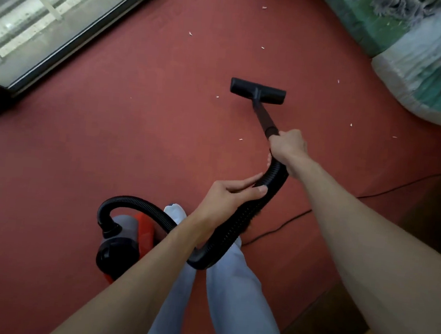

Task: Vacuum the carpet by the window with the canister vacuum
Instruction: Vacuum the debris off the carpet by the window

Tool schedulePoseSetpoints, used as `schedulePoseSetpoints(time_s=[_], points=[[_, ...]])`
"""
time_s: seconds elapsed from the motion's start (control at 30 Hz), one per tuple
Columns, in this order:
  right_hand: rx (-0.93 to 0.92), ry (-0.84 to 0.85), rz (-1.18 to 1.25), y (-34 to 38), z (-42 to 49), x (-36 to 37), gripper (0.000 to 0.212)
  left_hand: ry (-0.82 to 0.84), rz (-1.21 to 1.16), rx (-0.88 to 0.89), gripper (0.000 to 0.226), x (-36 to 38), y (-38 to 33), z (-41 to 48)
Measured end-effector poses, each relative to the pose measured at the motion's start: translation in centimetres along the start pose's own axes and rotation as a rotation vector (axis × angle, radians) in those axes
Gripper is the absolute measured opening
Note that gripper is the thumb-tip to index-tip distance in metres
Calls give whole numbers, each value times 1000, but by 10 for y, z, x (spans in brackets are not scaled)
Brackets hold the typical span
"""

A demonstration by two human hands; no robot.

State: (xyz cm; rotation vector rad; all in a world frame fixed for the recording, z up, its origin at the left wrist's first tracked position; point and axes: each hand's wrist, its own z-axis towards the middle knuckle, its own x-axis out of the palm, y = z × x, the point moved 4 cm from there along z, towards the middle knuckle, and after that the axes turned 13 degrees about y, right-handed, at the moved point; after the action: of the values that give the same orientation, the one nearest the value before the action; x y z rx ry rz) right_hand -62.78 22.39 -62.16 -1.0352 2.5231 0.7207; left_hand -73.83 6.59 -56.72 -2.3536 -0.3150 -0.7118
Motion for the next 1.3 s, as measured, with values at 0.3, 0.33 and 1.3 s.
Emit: schedulePoseSetpoints(time_s=[0.3, 0.33, 1.3], points=[[49, 175, -232, 0, -17, 22, 33, 35, -103, -12, 44, 3, 16, -16], [60, 202, -256, -3, -19, 31, 35, 44, -120, -33, 46, 0, 20, -21], [-71, 423, 41, 92, 84, -5, 14, -348, -415, 210, 27, 4, -69, 99]])
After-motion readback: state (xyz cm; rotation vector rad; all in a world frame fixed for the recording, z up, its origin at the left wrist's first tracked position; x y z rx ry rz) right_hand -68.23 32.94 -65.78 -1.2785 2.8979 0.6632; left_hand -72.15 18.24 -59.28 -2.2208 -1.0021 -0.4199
